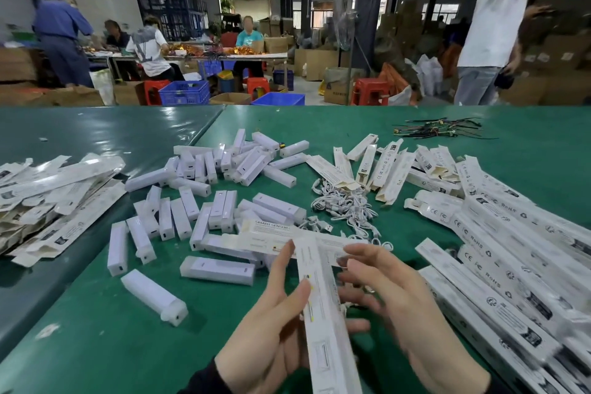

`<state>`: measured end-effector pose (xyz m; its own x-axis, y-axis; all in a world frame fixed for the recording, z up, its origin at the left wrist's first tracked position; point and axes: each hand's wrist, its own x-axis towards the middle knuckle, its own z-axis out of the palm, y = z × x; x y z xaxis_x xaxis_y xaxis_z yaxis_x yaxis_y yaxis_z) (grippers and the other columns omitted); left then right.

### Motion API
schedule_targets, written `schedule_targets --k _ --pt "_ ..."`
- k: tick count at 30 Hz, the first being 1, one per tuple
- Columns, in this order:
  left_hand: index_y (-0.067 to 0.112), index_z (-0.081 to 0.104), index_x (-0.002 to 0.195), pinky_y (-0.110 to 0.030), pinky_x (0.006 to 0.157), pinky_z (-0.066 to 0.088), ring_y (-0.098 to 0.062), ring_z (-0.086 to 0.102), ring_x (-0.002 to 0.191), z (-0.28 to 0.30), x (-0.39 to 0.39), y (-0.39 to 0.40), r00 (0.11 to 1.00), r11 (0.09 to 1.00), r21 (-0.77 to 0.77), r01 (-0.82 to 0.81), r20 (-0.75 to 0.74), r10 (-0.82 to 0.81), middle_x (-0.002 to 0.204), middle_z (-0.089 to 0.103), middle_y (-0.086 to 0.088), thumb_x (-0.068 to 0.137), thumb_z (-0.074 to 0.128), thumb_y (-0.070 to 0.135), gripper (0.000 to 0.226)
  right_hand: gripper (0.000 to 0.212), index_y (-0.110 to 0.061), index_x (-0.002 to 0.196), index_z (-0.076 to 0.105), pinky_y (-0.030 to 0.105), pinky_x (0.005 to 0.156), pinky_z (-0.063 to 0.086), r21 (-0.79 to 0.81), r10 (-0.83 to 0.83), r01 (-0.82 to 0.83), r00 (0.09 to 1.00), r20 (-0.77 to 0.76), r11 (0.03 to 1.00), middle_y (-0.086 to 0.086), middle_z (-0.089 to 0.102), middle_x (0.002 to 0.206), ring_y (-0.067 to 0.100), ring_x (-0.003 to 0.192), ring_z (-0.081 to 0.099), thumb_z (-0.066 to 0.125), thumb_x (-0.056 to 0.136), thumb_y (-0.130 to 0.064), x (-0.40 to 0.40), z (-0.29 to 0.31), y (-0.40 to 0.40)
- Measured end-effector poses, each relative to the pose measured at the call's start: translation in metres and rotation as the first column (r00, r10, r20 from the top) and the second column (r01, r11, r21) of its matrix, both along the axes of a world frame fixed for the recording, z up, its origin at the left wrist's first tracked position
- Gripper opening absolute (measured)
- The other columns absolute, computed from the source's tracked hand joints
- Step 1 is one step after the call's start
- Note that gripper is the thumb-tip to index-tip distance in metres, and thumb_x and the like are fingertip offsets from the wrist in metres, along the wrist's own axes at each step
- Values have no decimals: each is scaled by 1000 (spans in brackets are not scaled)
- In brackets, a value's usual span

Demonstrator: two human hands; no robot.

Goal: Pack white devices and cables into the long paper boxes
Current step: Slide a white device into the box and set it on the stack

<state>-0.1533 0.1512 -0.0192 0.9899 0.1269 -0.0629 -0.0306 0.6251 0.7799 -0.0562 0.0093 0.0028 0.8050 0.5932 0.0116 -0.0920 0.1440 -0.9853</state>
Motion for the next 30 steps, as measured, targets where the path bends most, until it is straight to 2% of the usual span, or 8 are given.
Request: schedule_targets --k 2,6,9,11,15,22,26,30 --pt "52 33 139 -58 103 40 -44 59 111 -5 1 -3 1000 999 45 22 3 -22 133 58 -18 83 64 22 71 27 -20 97 75 26 65 52 22 108 -106 990 -93 994 12 74 98 20 77 67 82 71 -20 -1 0 1" --pt "65 33 130 -50 76 58 -41 67 89 -2 1 -6 995 983 159 88 27 -94 129 61 -20 96 49 24 55 45 -20 110 68 46 79 43 12 121 -120 989 -86 993 22 72 102 35 83 60 82 68 -17 -7 0 3" --pt "58 30 137 -40 69 58 -36 70 78 -2 2 -7 997 932 357 56 36 -73 121 67 -15 95 52 38 51 41 -29 101 71 37 63 45 21 81 -80 996 -48 997 27 68 97 33 73 62 80 62 -23 -13 -2 6" --pt "53 25 140 -39 69 57 -34 70 74 -4 1 -9 993 911 406 74 54 -104 112 69 -20 90 65 26 70 35 -33 96 71 30 56 47 17 66 -66 998 -12 998 27 67 91 29 68 62 80 63 -24 -16 -3 6" --pt "63 26 132 -45 72 56 -36 65 76 -6 -1 -9 983 876 472 100 86 -159 116 65 -24 73 65 -15 105 38 -37 97 72 25 68 56 -72 -23 36 984 176 997 9 74 86 14 70 65 83 71 -11 -15 -7 5" --pt "48 17 137 -43 84 56 -32 70 93 -8 1 -20 994 832 553 52 49 -94 117 70 -3 68 69 -12 105 40 -51 104 70 19 69 54 -182 -66 135 938 340 974 -7 70 86 7 74 66 83 72 -31 -20 -9 2" --pt "48 20 133 -30 59 54 -30 65 61 1 -3 -21 986 884 457 102 69 -149 84 68 -27 68 60 -10 95 36 -36 107 72 20 58 50 -41 -20 26 990 142 999 -2 70 88 8 68 63 69 71 -42 -19 -3 5" --pt "40 17 140 -30 60 54 -32 65 64 5 -3 -18 975 907 402 123 120 -185 90 65 -26 68 66 0 96 41 -18 110 65 19 40 40 46 39 -40 999 21 998 7 71 82 10 53 59 71 72 -33 -20 0 6"
